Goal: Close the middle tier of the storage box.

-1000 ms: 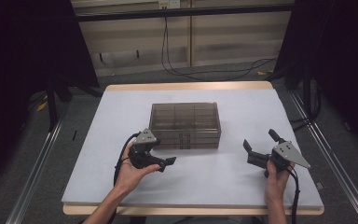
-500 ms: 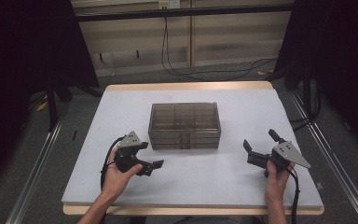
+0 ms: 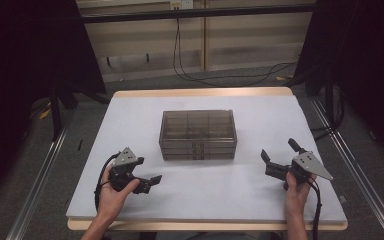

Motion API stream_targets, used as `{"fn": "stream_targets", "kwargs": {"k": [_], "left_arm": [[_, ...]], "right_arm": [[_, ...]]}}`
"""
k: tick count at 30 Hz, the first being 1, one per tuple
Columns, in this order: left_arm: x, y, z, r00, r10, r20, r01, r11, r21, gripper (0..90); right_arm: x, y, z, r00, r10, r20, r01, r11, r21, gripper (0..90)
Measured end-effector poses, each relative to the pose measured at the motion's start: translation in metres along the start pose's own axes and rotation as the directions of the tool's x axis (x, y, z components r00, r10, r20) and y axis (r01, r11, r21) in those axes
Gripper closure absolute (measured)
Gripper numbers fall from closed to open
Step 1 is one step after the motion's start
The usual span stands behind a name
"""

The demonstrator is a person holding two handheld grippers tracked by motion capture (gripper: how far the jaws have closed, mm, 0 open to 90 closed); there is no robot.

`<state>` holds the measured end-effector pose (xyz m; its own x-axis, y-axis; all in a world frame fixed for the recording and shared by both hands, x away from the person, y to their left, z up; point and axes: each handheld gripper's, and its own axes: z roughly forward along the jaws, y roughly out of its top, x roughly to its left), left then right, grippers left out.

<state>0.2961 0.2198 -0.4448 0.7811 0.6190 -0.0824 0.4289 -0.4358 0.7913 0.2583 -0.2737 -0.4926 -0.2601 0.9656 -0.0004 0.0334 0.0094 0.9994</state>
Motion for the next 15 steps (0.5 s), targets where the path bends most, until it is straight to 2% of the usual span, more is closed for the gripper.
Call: {"fn": "stream_targets", "kwargs": {"k": [2, 5, 7, 8, 12, 15], "left_arm": [[0.003, -0.006, -0.004, 0.9998, -0.007, -0.020, 0.007, 1.0000, 0.005, 6.3], [0.011, -0.016, -0.009, 0.9977, -0.047, -0.049, 0.047, 0.9988, -0.014, 6.1], [0.016, -0.021, -0.012, 0.9925, -0.086, -0.087, 0.084, 0.9962, -0.025, 4.0], [0.018, -0.024, -0.013, 0.9908, -0.100, -0.090, 0.098, 0.9947, -0.031, 3.7], [0.026, -0.032, -0.016, 0.9850, -0.123, -0.121, 0.119, 0.9922, -0.037, 4.2], [0.031, -0.036, -0.016, 0.9744, -0.174, -0.142, 0.168, 0.9844, -0.052, 3.5]], "right_arm": [[0.000, 0.000, 0.000, 1.0000, 0.000, 0.000, 0.000, 1.000, 0.000, 0.0], [0.000, 0.000, 0.000, 1.0000, 0.000, 0.001, 0.000, 1.000, 0.000, 0.0], [0.000, 0.000, 0.000, 1.0000, 0.000, 0.000, 0.000, 1.000, 0.000, 0.0], [0.000, 0.000, 0.000, 1.0000, -0.002, 0.000, 0.002, 1.000, -0.001, 0.0], [0.000, 0.000, 0.000, 1.0000, -0.001, -0.002, 0.001, 1.000, -0.003, 0.0], [0.000, 0.000, 0.000, 1.0000, 0.002, 0.002, -0.002, 1.000, -0.002, 0.0]]}}
